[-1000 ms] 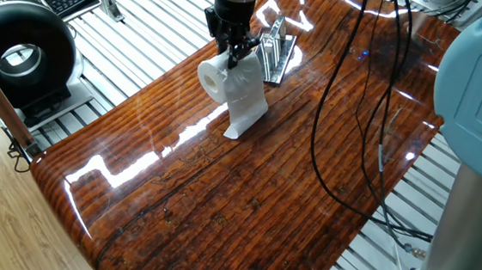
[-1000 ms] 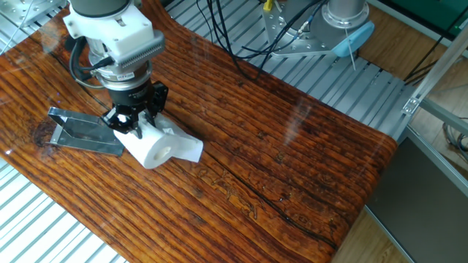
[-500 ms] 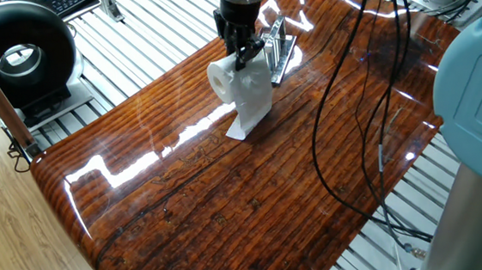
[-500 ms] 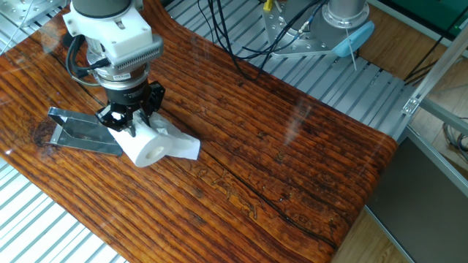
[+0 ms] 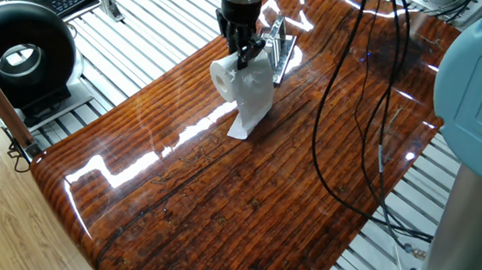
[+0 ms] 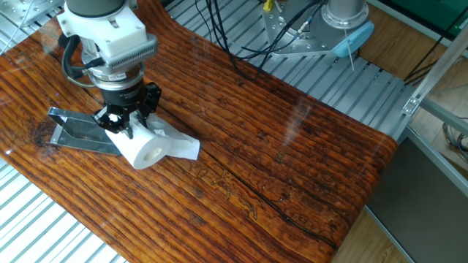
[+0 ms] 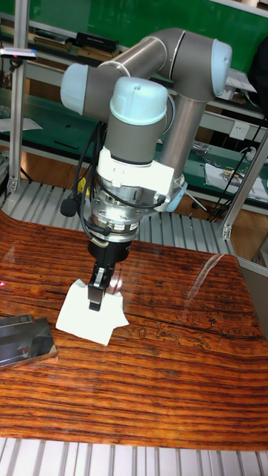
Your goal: Put the toilet paper on its holder
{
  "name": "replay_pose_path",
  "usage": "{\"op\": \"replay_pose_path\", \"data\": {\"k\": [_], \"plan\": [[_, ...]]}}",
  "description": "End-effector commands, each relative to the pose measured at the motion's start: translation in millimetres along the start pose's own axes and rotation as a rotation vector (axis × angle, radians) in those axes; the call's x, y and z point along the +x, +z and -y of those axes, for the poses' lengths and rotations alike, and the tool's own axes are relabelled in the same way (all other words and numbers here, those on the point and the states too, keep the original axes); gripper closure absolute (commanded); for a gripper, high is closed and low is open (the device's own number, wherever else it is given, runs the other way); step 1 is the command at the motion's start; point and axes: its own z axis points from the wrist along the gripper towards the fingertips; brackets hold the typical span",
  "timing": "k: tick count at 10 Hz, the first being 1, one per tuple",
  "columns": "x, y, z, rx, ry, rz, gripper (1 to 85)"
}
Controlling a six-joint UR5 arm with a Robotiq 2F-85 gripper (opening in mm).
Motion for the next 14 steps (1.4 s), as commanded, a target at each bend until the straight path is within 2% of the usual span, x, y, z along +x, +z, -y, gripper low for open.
{"op": "replay_pose_path", "data": {"k": [1,14], "plan": [[-2.5,4.6,3.2,0.004,-0.013,0.035,84.7],[27.2,18.1,18.0,0.033,-0.119,0.058,84.7]]}}
